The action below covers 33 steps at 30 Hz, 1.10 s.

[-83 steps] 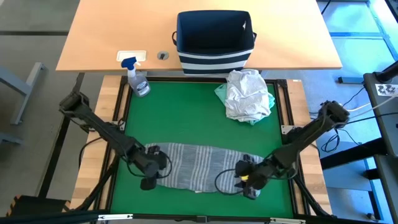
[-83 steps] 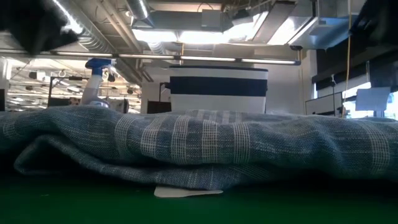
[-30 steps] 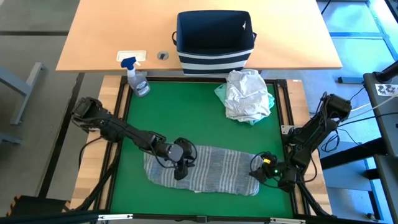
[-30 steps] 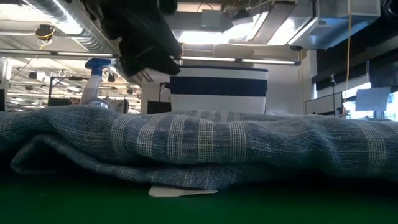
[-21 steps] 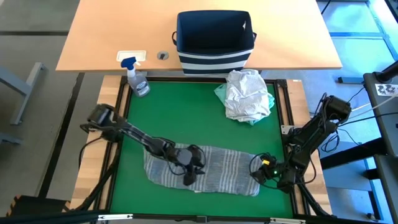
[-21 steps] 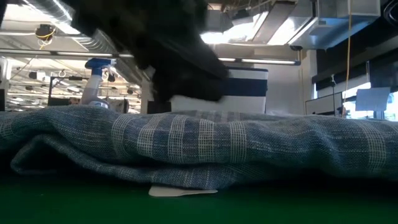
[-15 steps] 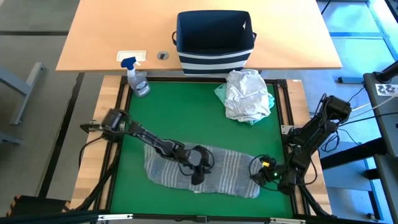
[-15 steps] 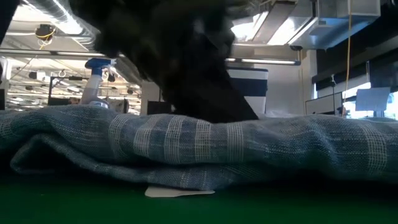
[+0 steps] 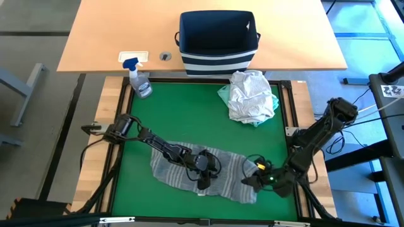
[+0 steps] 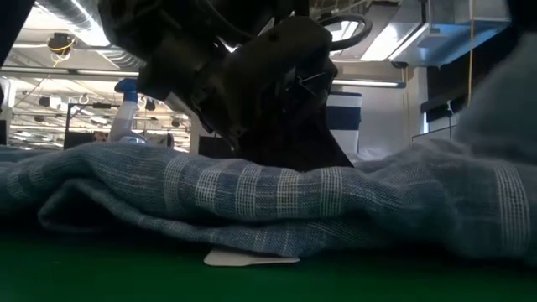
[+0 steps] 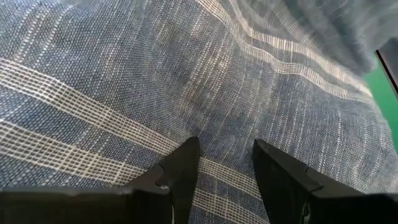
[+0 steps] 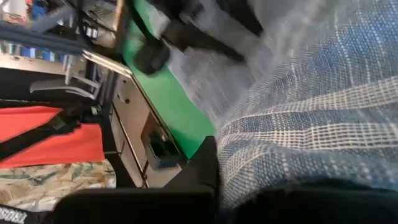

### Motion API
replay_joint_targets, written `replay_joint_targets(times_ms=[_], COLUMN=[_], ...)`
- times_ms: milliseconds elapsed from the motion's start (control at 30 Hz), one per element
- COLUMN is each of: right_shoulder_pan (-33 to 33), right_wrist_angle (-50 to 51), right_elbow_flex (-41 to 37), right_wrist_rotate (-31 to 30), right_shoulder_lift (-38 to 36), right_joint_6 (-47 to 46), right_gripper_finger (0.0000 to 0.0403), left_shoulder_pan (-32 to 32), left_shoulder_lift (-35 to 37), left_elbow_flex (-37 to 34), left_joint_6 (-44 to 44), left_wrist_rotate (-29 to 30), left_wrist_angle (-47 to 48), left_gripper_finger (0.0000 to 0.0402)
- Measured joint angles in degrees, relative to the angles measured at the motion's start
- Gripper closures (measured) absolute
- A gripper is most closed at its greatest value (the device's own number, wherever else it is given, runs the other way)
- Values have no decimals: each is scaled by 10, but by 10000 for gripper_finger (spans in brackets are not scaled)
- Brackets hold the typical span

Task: Fold laundry
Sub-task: Fold the blue polo shirt

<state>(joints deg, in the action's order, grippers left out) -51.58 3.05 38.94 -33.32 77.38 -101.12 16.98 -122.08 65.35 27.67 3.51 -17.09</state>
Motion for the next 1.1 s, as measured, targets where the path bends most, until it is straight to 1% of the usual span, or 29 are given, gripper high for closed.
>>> replay_joint_targets(times_ms=[233, 333, 400, 500, 567, 700, 767, 833, 933, 1033, 1100], right_shoulder_pan=[89, 113, 120, 120, 120, 120, 120, 120, 120, 130, 141], right_wrist_angle=[-2, 0, 0, 4, 6, 5, 2, 0, -9, -57, -118], right_elbow_flex=[42, 46, 46, 46, 46, 47, 47, 47, 47, 47, 47], right_wrist_rotate=[42, 61, 72, 74, 73, 58, 55, 55, 54, 54, 59], right_shoulder_lift=[0, 0, 0, 0, 0, 0, 0, 0, 0, 10, 25], right_joint_6=[105, 126, 128, 128, 127, 124, 124, 124, 125, 132, 153], right_gripper_finger=[400, 400, 400, 401, 401, 401, 401, 401, 401, 401, 401], left_shoulder_pan=[0, 3, 7, 17, 30, 65, 81, 92, 94, 84, 78], left_shoulder_lift=[4, 38, 82, 170, 216, 269, 273, 267, 258, 244, 231], left_elbow_flex=[0, 5, 14, 17, 16, 11, -8, -44, -96, -138, -153], left_joint_6=[-10, -28, -41, -42, -42, -25, -12, -8, 10, 23, 23], left_wrist_rotate=[-2, -4, -2, 4, 10, 53, 70, 84, 96, 93, 83], left_wrist_angle=[-13, 7, 31, 128, 228, 421, 467, 469, 405, 334, 296], left_gripper_finger=[250, 250, 250, 250, 250, 250, 250, 250, 250, 250, 250])
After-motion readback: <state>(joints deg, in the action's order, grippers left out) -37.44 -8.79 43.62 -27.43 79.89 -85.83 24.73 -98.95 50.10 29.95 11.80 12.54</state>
